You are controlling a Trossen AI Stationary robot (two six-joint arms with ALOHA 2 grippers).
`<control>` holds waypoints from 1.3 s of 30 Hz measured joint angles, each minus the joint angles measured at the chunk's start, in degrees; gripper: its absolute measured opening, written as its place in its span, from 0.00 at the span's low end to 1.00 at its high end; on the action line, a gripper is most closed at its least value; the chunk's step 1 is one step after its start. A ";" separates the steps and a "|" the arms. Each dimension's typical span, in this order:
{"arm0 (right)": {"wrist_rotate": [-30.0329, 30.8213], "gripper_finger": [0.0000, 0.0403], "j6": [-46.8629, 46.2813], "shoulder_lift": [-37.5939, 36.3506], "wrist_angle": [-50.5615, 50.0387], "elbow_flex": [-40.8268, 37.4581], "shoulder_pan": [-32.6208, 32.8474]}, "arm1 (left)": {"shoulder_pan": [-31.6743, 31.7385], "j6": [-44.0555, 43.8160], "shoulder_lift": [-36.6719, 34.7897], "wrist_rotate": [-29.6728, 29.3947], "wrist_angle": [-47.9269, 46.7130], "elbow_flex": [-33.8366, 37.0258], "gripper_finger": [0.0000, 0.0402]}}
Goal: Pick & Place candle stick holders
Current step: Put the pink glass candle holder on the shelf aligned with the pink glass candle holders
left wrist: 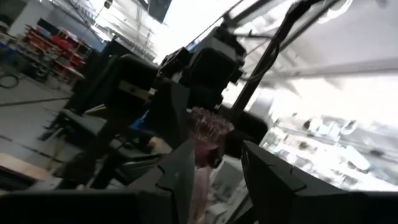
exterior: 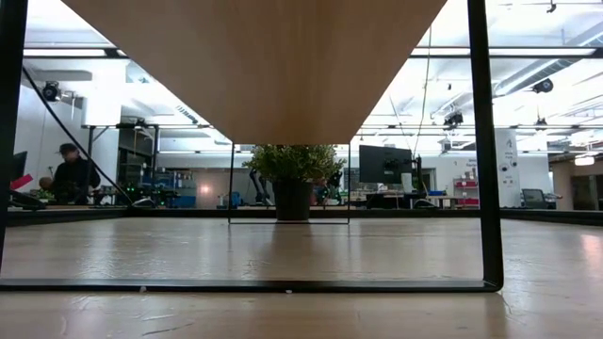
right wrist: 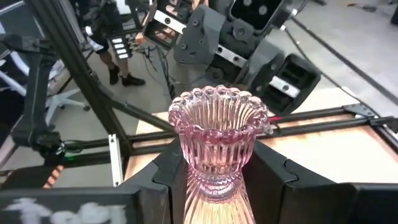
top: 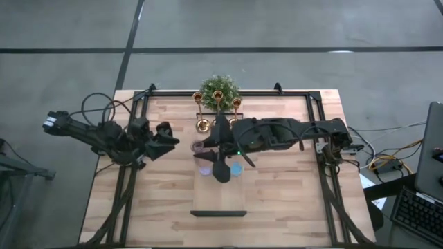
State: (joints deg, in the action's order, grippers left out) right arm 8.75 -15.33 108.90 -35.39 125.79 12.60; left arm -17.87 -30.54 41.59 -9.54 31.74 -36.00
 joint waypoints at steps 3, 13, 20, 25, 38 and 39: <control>-0.73 0.29 -0.98 0.00 -0.92 -0.02 0.04 | 0.00 3.46 1.00 0.02 -1.81 -1.53 0.34; -1.76 0.29 -1.71 0.00 -1.25 -1.21 0.02 | 0.00 9.31 5.64 0.02 -13.91 -9.26 0.39; -1.99 0.29 -1.85 0.00 -1.18 -3.07 0.11 | -0.02 12.31 8.51 0.02 -15.18 -12.28 0.60; -3.25 0.29 -2.77 0.02 -1.25 -4.22 0.17 | -0.02 14.90 8.81 0.15 -17.20 -13.13 0.63; -3.25 0.29 -2.73 0.02 -0.81 -4.50 0.13 | -0.02 11.81 11.78 0.68 -19.28 -13.16 0.63; -3.25 0.29 -2.80 0.02 -0.83 -4.52 0.13 | -0.02 11.19 12.23 0.70 -18.88 -13.16 0.63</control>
State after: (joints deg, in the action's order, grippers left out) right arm 5.50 -18.13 108.92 -36.23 121.27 12.73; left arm -17.89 -19.35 53.82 -8.84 12.86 -49.17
